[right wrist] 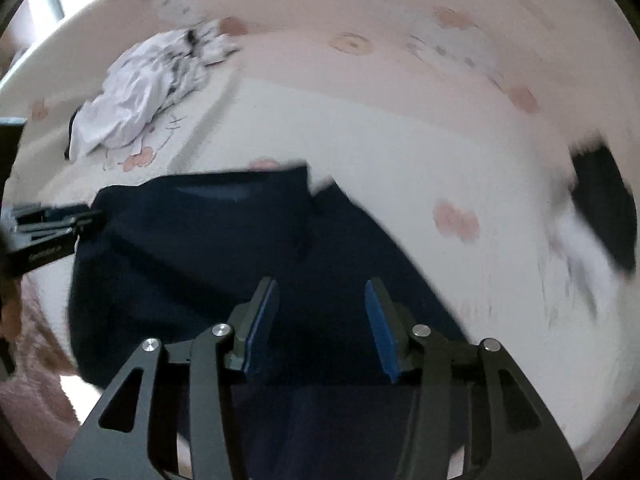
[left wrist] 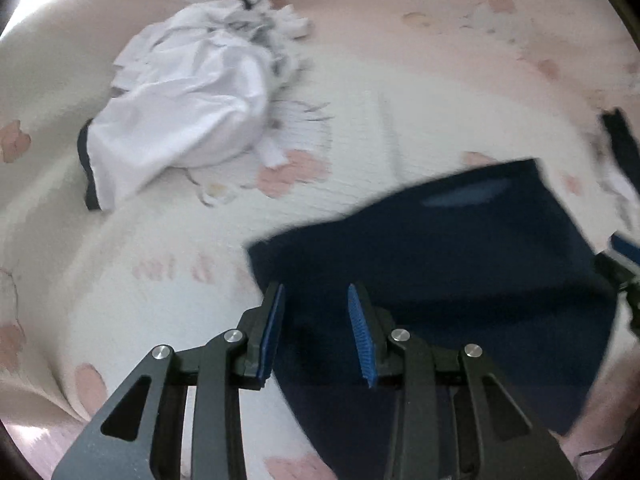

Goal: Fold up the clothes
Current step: 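Lower the folded pants onto the blanket with both grippers and open them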

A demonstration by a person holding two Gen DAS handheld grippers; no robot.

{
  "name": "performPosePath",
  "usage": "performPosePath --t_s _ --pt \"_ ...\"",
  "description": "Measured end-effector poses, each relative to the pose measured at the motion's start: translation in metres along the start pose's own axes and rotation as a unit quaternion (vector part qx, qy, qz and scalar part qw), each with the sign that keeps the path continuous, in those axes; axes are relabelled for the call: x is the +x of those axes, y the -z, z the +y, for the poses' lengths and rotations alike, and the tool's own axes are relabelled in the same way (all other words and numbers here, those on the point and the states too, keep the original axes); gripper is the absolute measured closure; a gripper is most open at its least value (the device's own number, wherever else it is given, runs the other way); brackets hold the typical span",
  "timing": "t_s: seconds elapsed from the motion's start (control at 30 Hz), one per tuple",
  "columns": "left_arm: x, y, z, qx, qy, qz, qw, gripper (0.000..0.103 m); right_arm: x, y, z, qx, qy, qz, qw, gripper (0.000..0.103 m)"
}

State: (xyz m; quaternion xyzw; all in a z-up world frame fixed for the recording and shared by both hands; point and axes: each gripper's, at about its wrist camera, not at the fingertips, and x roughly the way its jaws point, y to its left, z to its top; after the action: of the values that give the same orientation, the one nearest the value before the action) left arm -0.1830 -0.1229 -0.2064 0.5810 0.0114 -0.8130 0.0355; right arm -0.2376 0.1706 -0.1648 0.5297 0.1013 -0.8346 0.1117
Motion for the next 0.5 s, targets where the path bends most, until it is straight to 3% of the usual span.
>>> performPosePath --t_s 0.17,0.27,0.33,0.47,0.5 --pt "0.01 0.002 0.005 0.013 0.003 0.003 0.9999 0.066 0.051 -0.016 0.045 -0.111 -0.015 0.034 0.993 0.058" --pt "0.012 -0.004 0.003 0.014 -0.007 -0.001 0.9999 0.063 0.077 -0.019 0.051 -0.128 -0.01 0.022 0.992 0.059" --pt "0.014 -0.007 0.006 0.004 -0.02 -0.009 0.9997 0.058 0.08 -0.024 0.042 -0.101 -0.015 0.004 0.995 0.059" --pt "0.016 -0.015 0.01 -0.01 -0.026 -0.023 0.9993 0.057 0.089 -0.035 0.015 -0.039 -0.006 -0.032 0.999 0.061" --pt "0.015 -0.016 0.011 -0.009 -0.053 -0.035 0.998 0.057 0.092 -0.038 0.005 -0.012 -0.011 -0.037 0.999 0.062"
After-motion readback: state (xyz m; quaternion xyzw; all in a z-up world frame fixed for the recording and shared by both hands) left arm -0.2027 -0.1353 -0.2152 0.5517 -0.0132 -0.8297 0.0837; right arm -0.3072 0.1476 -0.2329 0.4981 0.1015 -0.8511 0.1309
